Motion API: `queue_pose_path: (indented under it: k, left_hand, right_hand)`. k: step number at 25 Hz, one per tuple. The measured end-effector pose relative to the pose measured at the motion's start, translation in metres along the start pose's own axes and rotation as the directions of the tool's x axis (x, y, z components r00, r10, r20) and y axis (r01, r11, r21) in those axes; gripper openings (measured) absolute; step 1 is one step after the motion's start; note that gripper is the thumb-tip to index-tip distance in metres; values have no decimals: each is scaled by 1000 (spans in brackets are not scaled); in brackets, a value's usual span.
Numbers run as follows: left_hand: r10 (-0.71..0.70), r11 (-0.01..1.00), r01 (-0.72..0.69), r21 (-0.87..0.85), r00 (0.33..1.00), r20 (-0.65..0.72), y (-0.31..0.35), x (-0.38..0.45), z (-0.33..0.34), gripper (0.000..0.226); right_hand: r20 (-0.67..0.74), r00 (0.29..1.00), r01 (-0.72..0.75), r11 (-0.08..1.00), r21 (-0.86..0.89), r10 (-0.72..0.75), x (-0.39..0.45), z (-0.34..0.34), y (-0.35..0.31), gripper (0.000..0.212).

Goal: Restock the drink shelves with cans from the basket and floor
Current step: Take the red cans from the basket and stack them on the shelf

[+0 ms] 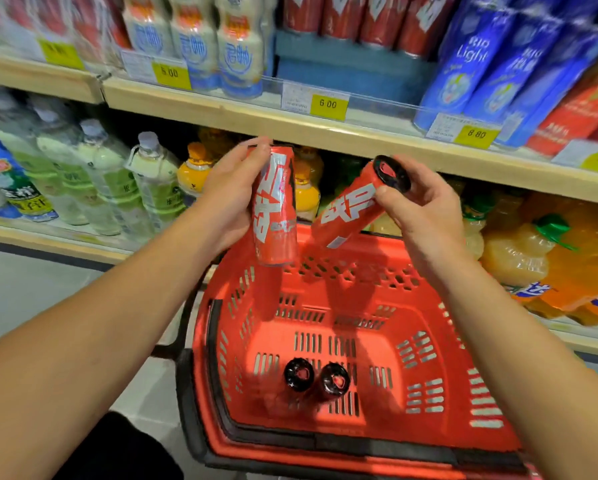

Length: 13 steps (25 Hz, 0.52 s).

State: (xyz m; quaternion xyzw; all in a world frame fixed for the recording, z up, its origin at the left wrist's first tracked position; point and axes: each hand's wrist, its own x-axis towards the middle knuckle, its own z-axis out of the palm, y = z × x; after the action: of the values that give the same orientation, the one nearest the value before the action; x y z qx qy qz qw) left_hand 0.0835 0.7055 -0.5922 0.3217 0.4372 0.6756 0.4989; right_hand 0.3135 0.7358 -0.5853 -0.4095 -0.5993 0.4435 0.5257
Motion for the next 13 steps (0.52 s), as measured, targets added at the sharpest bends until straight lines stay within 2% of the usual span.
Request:
queue_pose_path:
  k: [6,13]
  left_hand:
    - [94,996,-93,-17,995,46,73,22,1,24]
    - [135,978,-153,138,982,131,127,48,-4,24]
  right_hand:
    - [51,977,211,976,-64,-208,50,31,-83,45]
    - [15,947,320,942,-98,-320,110,65,-138,45]
